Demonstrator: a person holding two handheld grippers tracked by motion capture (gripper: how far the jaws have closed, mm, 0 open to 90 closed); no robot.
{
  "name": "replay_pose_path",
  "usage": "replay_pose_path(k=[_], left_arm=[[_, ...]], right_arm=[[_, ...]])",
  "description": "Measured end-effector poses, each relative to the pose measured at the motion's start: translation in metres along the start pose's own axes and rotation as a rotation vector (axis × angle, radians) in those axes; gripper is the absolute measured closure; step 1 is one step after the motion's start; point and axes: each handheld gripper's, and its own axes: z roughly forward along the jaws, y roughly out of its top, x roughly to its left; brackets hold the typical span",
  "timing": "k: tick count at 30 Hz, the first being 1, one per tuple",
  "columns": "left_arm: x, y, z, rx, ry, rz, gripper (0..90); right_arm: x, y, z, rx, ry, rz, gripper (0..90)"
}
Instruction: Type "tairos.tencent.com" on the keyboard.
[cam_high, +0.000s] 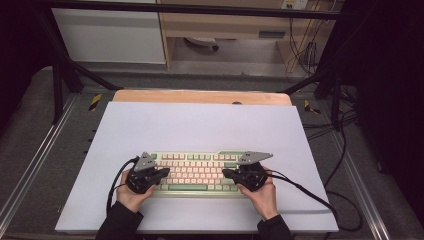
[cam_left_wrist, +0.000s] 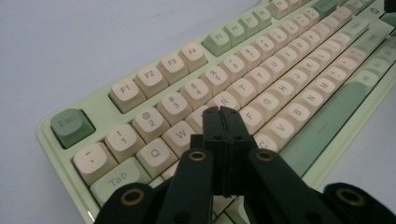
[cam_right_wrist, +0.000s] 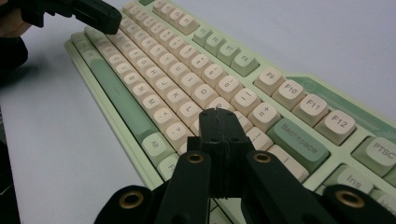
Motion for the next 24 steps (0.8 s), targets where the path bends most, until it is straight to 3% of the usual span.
replay_pose_path(k=[24], left_arm=[[0.0007, -0.0052, 0.0039, 0.008, 0.006, 0.007, 90.0]], right_arm=[[0.0019, -0.0018, 0.0027, 0.001, 0.01, 0.006, 90.0]])
